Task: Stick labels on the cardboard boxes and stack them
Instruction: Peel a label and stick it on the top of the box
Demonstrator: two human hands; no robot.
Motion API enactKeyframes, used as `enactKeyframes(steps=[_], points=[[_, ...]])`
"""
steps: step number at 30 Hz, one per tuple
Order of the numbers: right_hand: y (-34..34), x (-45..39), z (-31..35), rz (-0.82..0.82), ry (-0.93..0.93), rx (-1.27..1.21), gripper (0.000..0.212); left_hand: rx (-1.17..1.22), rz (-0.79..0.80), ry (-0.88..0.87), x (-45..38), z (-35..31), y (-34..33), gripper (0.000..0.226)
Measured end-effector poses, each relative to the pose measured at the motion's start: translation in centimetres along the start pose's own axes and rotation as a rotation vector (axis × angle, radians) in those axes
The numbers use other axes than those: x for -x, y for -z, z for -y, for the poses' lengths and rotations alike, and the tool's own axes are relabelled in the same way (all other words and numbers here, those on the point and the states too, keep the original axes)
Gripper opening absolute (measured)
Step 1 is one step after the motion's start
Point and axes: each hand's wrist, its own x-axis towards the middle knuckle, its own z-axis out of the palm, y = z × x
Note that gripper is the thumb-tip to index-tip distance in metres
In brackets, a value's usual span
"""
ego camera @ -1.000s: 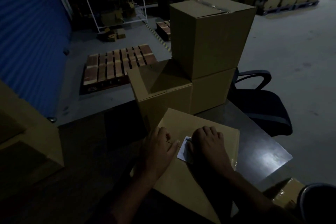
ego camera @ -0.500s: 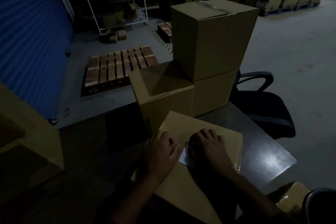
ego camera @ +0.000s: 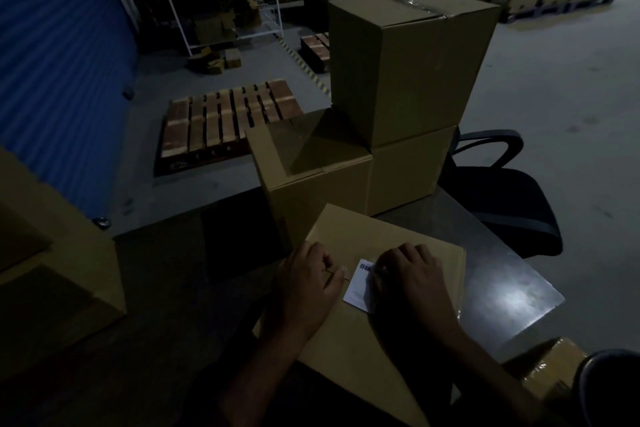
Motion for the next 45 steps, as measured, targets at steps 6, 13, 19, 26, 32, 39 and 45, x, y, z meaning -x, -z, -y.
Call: enactKeyframes(steps=[6, 13, 19, 26, 32, 39, 45], points=[[-0.1, 0.4, -0.3, 0.002, -0.012, -0.003, 0.019, 0.017, -0.01, 0.008, 0.0, -0.2, 0.1, 0.024], [-0.1, 0.3, -0.3, 0.002, -0.023, 0.022, 0.019, 0.011, -0.007, 0.01, -0.2, -0.2, 0.1, 0.024], [0.7, 0.8, 0.1, 0.014, -0.073, -0.005, 0.018, 0.017, -0.015, 0.004, -0.1, -0.1, 0.0, 0.026], [2.2, 4.5, -1.5, 0.029, -0.222, 0.071, 0.049, 0.037, -0.144, 0.23, -0.4, 0.8, -0.4, 0.059], [1.9, 2.0, -1.9, 0.105, -0.093, -0.043, 0.04, 0.094, -0.103, 0.365, 0.1, 1.3, 0.5, 0.064], [0.0, -6.2, -3.0, 0.195, 0.179, -0.104, 0.051, 0.159, -0.032, 0.397, 4.3, 0.4, 1.3, 0.058], [-1.0, -4.8, -1.6, 0.067, 0.125, -0.186, 0.039, 0.147, -0.128, 0.268, 2.7, 0.6, 1.6, 0.055]])
